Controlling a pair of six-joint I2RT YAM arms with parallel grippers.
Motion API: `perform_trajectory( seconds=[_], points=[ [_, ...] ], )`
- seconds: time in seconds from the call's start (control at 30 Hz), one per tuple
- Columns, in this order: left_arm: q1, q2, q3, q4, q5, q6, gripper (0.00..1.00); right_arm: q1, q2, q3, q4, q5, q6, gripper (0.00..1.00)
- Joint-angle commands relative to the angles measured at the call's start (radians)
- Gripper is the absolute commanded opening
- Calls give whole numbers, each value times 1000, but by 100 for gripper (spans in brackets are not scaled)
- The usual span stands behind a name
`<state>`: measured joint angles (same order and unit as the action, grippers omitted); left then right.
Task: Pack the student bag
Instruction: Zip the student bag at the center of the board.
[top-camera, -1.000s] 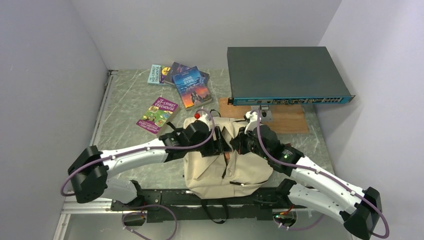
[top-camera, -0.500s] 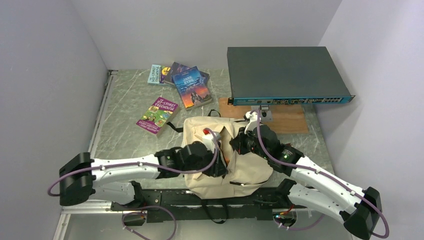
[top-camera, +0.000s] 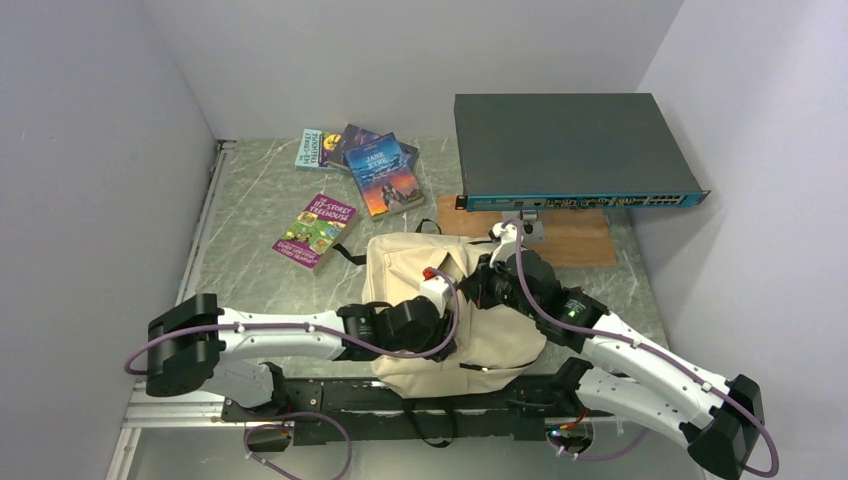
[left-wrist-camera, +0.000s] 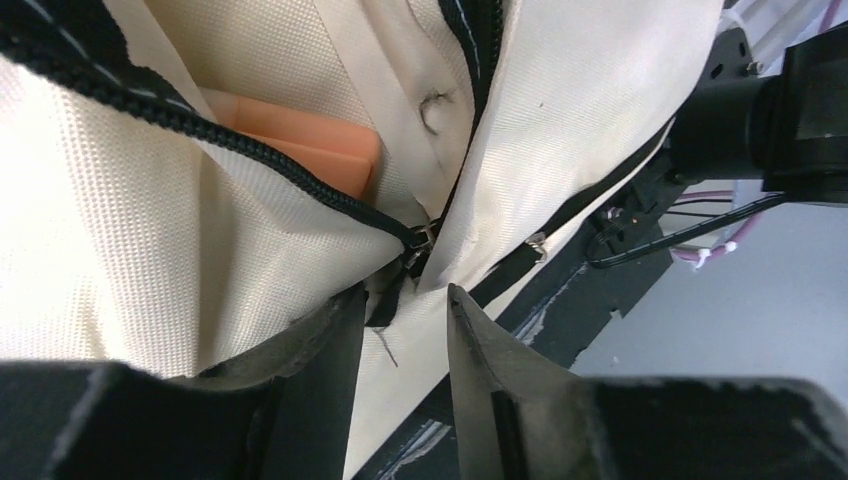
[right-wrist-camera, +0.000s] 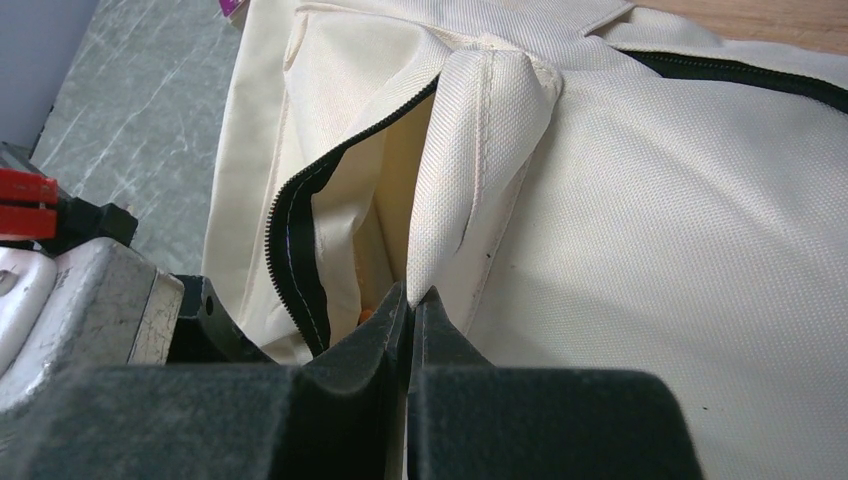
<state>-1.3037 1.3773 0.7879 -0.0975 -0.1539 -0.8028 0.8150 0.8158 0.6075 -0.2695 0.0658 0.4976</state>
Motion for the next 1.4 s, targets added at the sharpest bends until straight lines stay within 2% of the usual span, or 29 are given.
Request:
perform_trajectory(
  seconds=[0.0,0.27,0.6,0.73,0.87,1.03,1.13,1.3,1.37],
  points=[
    [-12,-4,41,-32,-81,74,43,7,-16,26,54,-29,19,0],
    [-22,56,90,-66,-76,117,44,6,0,28,62,-37,18,0],
    [-32,140,113,-36,-10,130,34,6,-3,23,62,-32,19,0],
    [-34,131,112,-52,-15,133,23,6,3,22,66,-38,19,0],
    [-34,110,81,-29,0,121,18,6,1,28,63,-34,16,0],
    [-34,115,26,58,52,92,19,6,-2,29,60,-35,16,0],
    [-34,128,25,60,55,79,20,6,-1,31,58,-37,16,0],
    [-35,124,17,60,60,66,28,6,3,32,61,-40,16,0],
    [-35,120,4,71,65,60,28,6,3,33,61,-40,16,0]
  ],
)
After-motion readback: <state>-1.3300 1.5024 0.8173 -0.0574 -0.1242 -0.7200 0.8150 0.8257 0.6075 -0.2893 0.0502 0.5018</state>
